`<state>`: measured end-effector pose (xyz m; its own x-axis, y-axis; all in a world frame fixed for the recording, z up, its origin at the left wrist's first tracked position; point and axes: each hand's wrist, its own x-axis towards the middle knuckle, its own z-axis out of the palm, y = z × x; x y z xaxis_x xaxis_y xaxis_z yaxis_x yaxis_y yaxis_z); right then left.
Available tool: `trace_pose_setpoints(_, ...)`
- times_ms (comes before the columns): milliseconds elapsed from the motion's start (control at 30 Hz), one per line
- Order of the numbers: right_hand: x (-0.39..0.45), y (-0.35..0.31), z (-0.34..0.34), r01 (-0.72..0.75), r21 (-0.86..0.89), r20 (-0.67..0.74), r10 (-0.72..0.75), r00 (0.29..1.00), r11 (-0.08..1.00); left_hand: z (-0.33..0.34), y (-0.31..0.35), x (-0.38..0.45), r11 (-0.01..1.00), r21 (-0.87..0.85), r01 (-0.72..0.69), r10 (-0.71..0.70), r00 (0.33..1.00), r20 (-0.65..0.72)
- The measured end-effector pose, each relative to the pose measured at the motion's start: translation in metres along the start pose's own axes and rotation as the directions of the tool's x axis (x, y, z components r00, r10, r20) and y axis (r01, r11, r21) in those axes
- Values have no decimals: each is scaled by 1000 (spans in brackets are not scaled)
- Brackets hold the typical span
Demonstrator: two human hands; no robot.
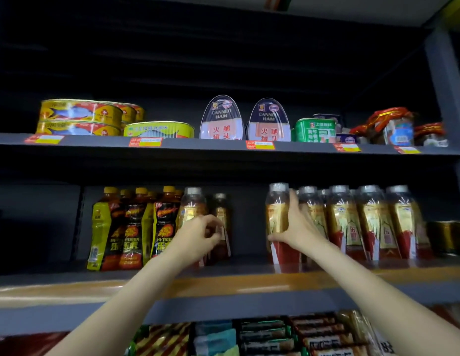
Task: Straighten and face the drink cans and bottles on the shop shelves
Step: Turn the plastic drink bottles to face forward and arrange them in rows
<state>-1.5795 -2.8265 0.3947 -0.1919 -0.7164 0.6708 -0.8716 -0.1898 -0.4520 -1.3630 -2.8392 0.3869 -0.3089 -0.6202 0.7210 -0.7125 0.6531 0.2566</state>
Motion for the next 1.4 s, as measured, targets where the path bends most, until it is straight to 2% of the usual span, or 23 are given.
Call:
trace_pose_setpoints(100,-2,6,-3,46,-30,3,-46,999,998,4,-6,8,991,136,19,-16,1000,-19)
trace_pose_setpoints(233,5,12,6,34,-128,-3,-35,999,991,9,-19,14,928,370,40,-49,999,16)
trace_pose_setpoints(367,12,15,10,49,-397,-51,-75,996,917,7,-28,17,878,472,81,-84,996,-14)
trace_pose_setpoints(500,15,14,13,61,-362,-28,-76,997,930,6,-36,20,913,391,114,-85,992,-89)
trace_pose_setpoints(600,13,11,6,59,-419,-38,-83,996,906,7,-42,24,941,294,167,-135,983,-124)
trace_pose_setpoints(700,16,-4,4,165,-481,-128,-255,958,861,9,-50,29,957,207,202,-180,976,-121)
trace_pose_setpoints(800,33,-32,18,323,-340,-82,-370,925,883,14,-60,32,972,122,202,-188,975,-116)
trace_pose_setpoints(867,52,-50,37,330,-237,33,-332,943,914,18,-63,32,976,86,201,-192,977,-98)
trace_pose_setpoints(967,84,-65,72,204,-38,200,-192,961,978,21,-66,31,977,87,196,-189,978,-90)
trace_pose_setpoints(1067,116,-68,102,74,49,318,-86,944,996,22,-69,32,982,88,169,-159,982,-105)
trace_pose_setpoints(1200,145,-71,135,-15,101,334,-19,942,995,22,-69,31,987,84,134,-126,988,-91)
trace_pose_setpoints(1400,140,-69,136,-42,110,237,15,972,993,22,-67,30,988,65,137,-132,988,-73)
